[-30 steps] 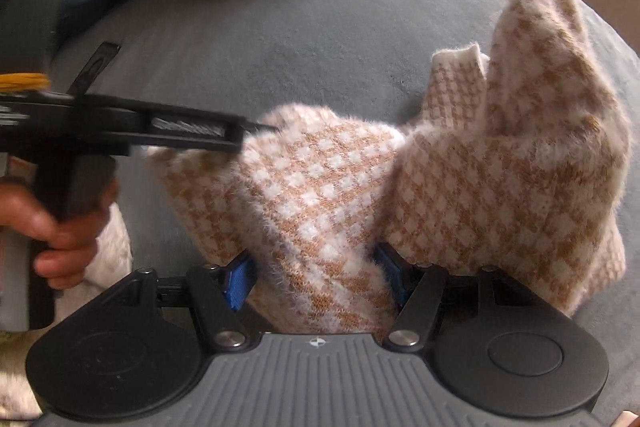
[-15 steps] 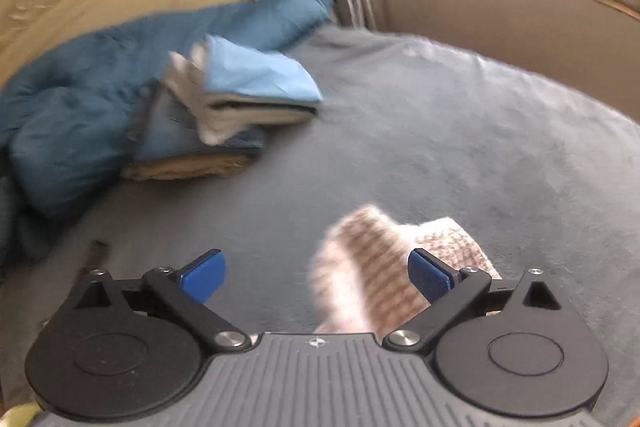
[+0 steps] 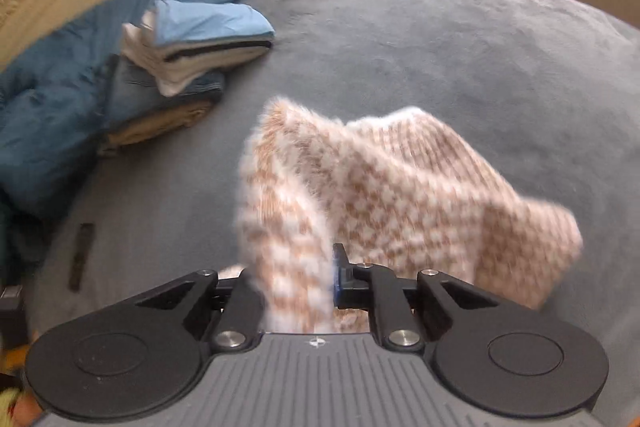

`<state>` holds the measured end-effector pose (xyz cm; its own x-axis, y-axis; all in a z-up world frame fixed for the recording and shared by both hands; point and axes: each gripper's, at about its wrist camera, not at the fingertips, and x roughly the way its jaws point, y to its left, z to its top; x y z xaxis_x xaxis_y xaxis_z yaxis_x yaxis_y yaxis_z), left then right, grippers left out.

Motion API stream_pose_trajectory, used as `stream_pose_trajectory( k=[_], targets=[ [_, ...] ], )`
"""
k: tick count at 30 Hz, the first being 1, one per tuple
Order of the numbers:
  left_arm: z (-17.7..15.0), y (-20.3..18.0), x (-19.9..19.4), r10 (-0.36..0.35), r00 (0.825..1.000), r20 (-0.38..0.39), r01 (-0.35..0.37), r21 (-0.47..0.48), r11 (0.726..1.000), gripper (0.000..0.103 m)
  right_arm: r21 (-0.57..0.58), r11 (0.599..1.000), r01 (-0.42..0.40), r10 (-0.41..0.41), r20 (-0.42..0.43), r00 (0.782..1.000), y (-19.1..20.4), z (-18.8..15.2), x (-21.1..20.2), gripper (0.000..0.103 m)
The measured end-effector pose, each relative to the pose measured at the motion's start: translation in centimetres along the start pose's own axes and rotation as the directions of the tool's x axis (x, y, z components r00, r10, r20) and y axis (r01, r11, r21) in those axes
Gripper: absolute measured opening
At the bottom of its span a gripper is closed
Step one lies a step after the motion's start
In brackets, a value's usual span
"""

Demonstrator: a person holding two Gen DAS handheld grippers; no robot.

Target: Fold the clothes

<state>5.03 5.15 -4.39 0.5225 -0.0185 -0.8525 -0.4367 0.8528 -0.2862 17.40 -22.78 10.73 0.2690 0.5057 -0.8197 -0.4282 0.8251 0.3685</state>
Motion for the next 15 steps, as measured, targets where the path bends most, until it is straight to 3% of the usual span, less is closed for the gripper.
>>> stream_pose_trajectory(
  k=[7,12,15],
  targets=[
    [0.5,-7.4,2.7,-0.164,0.983,-0.078,0.172,0.108,0.979,0.052,0.056,0.995,-0.082,0.086,-0.073,0.994,-1.2,-5.7,-4.3,0.015],
    [0.9,-12.7,4.7,-0.273,0.951,-0.143,0.296,0.176,0.939,0.052,0.057,0.994,-0.096,0.099,-0.055,0.994,-2.9,-7.5,-6.9,0.017],
    [0.5,-15.3,5.6,-0.318,0.931,-0.179,0.352,0.206,0.913,0.052,0.133,0.982,-0.137,0.140,-0.018,0.990,-5.4,-7.2,-8.5,0.025]
  ],
)
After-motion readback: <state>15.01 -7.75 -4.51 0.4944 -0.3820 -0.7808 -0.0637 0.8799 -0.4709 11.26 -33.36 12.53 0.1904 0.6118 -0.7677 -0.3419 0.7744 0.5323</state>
